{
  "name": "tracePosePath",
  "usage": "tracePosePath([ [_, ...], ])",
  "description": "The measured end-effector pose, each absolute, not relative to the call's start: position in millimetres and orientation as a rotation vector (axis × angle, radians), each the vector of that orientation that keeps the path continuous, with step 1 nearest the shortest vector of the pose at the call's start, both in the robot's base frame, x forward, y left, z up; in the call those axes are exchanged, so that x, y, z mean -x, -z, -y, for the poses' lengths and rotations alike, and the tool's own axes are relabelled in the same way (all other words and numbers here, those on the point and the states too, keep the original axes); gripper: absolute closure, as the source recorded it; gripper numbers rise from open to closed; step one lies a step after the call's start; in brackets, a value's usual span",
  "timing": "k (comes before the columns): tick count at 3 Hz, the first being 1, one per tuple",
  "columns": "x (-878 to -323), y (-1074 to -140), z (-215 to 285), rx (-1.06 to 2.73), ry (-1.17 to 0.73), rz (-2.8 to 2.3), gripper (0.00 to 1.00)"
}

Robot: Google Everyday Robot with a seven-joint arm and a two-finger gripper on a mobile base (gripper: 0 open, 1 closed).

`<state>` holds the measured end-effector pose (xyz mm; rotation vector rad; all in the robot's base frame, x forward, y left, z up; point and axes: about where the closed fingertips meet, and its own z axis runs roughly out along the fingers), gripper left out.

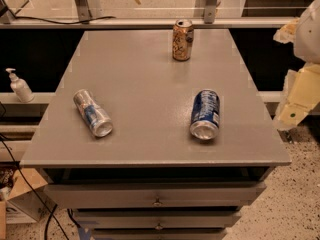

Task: Knock orange can over

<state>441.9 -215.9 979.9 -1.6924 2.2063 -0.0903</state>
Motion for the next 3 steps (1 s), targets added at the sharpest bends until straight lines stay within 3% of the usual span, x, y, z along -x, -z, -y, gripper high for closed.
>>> tracePosePath([
  [3,-534.7,-978.6,179.7,1.527,-0.072,-1.979,0.00],
])
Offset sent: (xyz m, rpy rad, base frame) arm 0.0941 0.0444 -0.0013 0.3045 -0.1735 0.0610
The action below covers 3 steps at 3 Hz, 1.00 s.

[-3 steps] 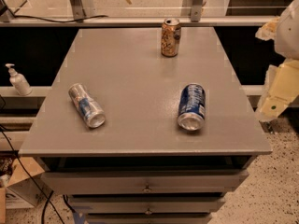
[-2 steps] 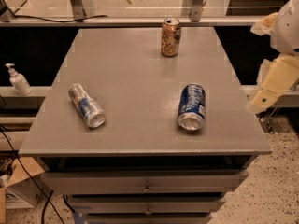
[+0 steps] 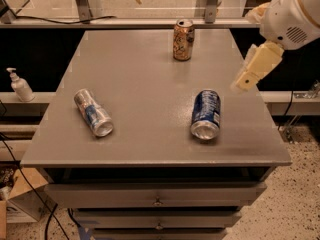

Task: Knock orange can over

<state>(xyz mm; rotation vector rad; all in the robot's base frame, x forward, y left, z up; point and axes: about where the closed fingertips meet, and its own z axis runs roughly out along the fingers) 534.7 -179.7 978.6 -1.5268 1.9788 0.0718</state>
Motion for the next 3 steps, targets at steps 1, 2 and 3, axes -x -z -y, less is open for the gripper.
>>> tracePosePath([
  [1,-540.2,-977.1,179.5,1.519,-0.076,-1.975,0.00],
  [2,-544.2,-972.3,177.2,1.510,-0.098,-1.991,0.00],
  [3,-568.7,-963.5,167.5,1.449,-0.174,-1.944,0.00],
])
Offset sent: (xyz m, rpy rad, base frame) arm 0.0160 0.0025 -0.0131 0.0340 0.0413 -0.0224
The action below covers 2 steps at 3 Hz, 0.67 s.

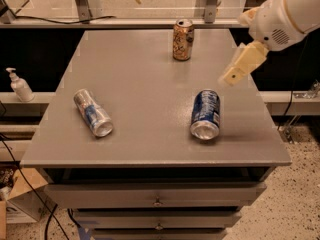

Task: Knock orange can over

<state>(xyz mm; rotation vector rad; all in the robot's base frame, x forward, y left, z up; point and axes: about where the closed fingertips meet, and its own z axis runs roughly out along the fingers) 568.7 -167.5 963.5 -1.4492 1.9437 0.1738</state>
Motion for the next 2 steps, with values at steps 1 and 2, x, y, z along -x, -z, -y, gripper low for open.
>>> tracePosePath([
  [1,-605.1,-953.8,153.5,1.370,-0.270,-1.873,0.00],
  [2,-636.5,-941.5,142.1,1.274,-0.373,-1.811,0.00],
])
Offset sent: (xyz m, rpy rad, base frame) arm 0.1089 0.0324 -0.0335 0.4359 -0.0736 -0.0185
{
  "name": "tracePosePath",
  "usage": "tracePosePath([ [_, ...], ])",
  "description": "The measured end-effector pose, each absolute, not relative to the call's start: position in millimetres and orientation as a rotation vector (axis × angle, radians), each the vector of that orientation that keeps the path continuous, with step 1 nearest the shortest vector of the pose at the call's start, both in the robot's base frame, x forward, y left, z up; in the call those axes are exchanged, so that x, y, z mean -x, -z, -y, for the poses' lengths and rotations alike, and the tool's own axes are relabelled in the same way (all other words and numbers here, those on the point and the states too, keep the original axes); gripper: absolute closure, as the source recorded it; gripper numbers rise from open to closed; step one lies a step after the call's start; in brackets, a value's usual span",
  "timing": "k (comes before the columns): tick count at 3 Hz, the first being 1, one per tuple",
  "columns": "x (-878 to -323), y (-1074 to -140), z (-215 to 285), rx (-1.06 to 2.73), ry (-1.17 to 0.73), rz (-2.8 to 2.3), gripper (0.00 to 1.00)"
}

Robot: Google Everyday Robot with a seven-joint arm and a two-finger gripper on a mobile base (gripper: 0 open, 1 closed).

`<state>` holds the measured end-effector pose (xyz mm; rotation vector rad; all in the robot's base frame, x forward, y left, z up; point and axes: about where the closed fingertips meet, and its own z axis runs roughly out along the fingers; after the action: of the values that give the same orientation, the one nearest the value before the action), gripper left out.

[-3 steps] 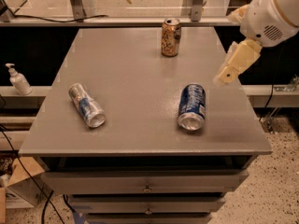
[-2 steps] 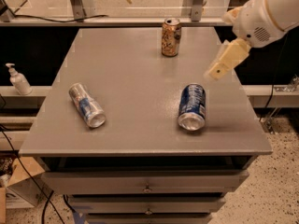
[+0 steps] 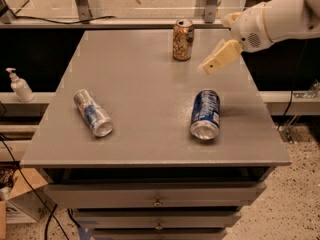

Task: Knock orange can over

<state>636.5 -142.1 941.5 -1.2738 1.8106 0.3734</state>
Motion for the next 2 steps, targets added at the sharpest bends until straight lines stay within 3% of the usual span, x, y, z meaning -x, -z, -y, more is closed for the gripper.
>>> tracePosePath([
  [2,-700.9,-915.8,121.0,1.077,-0.538,-1.746,0.00],
])
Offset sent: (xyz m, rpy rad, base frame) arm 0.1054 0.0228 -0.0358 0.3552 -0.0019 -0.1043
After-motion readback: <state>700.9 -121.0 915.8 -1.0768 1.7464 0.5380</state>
